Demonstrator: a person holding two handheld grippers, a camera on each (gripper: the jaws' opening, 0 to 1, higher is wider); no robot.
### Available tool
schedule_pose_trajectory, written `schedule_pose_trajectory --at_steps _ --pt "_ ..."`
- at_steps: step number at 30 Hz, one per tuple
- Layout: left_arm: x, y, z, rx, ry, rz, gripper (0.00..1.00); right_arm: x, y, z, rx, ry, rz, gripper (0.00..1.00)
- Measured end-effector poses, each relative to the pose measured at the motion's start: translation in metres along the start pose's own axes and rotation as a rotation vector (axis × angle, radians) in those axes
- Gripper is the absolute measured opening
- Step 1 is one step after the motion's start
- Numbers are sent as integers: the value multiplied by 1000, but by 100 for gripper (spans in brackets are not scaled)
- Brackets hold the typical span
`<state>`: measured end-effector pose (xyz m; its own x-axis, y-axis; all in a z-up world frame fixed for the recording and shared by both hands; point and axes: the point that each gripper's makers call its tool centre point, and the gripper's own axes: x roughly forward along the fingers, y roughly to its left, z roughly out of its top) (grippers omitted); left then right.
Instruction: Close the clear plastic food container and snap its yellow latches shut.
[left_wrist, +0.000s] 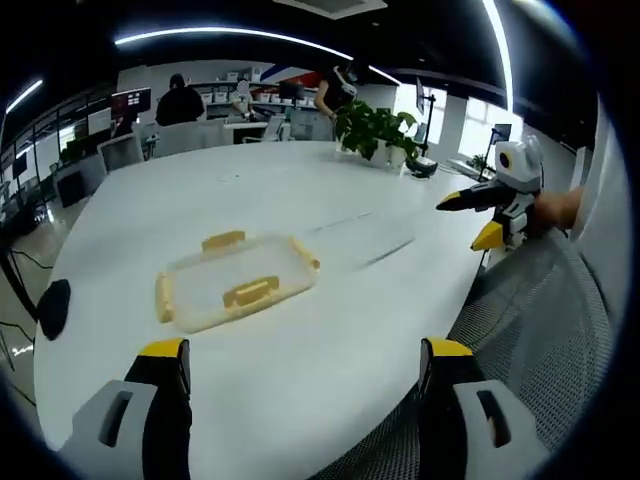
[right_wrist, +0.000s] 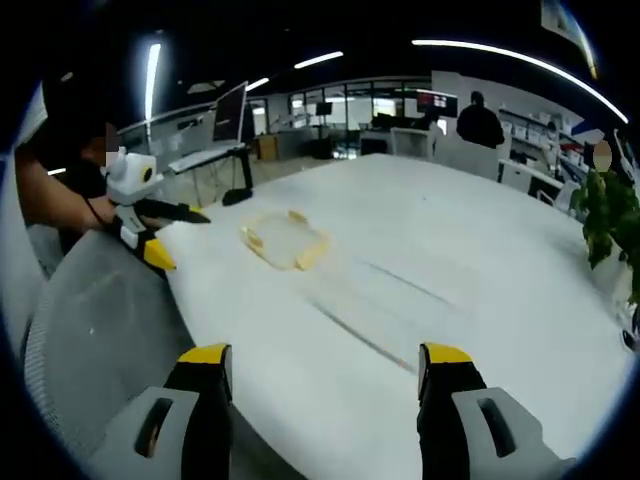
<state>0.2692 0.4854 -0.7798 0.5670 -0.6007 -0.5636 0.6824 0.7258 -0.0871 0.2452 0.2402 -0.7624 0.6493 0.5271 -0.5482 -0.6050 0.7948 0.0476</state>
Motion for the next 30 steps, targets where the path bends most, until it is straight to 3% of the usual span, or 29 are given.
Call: schedule_pose_trajectory --at_steps 30 --pt "3 -3 -3 -22 10 -35 96 4 -2 -5 0 36 -6 76"
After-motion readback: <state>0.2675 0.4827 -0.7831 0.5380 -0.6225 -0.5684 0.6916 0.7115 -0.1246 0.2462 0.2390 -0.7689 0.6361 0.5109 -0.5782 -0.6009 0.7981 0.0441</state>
